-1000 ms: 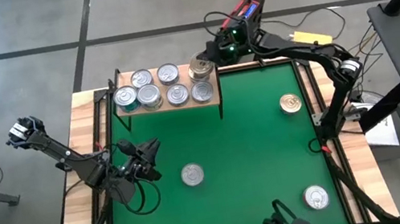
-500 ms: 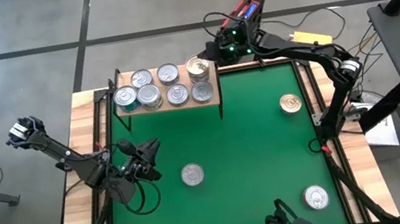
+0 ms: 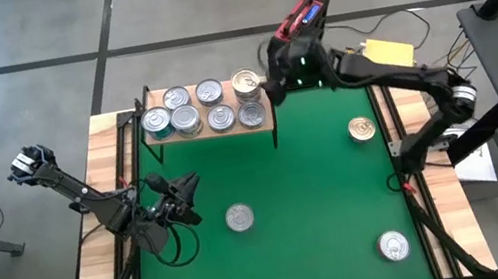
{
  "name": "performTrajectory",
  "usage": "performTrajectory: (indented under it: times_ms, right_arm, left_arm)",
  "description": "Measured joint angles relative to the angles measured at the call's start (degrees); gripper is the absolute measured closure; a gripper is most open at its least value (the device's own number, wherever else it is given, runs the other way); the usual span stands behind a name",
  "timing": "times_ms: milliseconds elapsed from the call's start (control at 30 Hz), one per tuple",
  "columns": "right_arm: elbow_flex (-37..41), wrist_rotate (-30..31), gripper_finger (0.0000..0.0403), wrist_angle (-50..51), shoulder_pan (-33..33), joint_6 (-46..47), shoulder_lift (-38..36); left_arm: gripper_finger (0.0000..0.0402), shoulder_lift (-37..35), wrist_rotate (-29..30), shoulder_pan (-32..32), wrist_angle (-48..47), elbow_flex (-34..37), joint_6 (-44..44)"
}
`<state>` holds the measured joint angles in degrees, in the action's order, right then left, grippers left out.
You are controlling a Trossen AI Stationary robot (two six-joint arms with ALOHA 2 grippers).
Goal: Stack canned seafood by type on shelf
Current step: Stack the red tuna can on top of the red tuna can on the shelf
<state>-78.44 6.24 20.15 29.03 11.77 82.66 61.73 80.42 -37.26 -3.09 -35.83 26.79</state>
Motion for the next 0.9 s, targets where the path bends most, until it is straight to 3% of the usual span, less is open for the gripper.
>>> performTrajectory:
  times_ms: [167, 267, 433, 900]
  right_arm:
    - [3.96, 37.48, 0.0035, 10.16, -14.68, 4.54, -5.41]
    - [8.11, 47.32, 0.0035, 11.85, -23.66, 8.39, -6.88]
    - [14.31, 48.36, 0.0035, 11.5, -32.27, 8.88, -8.03]
    - [24.66, 46.33, 0.0035, 10.97, -40.34, 10.36, -8.05]
  left_arm:
    - [0.0326, 0.01, -0.04, 0.01, 0.01, 0.0, -1.41]
    - [0.0326, 0.07, -0.15, 0.01, 0.02, 0.0, -2.07]
    - [0.0326, 0.92, -0.15, 0.0, 0.13, 0.0, -2.36]
    - [0.0326, 2.17, -0.11, 0.0, 0.48, 0.0, -2.34]
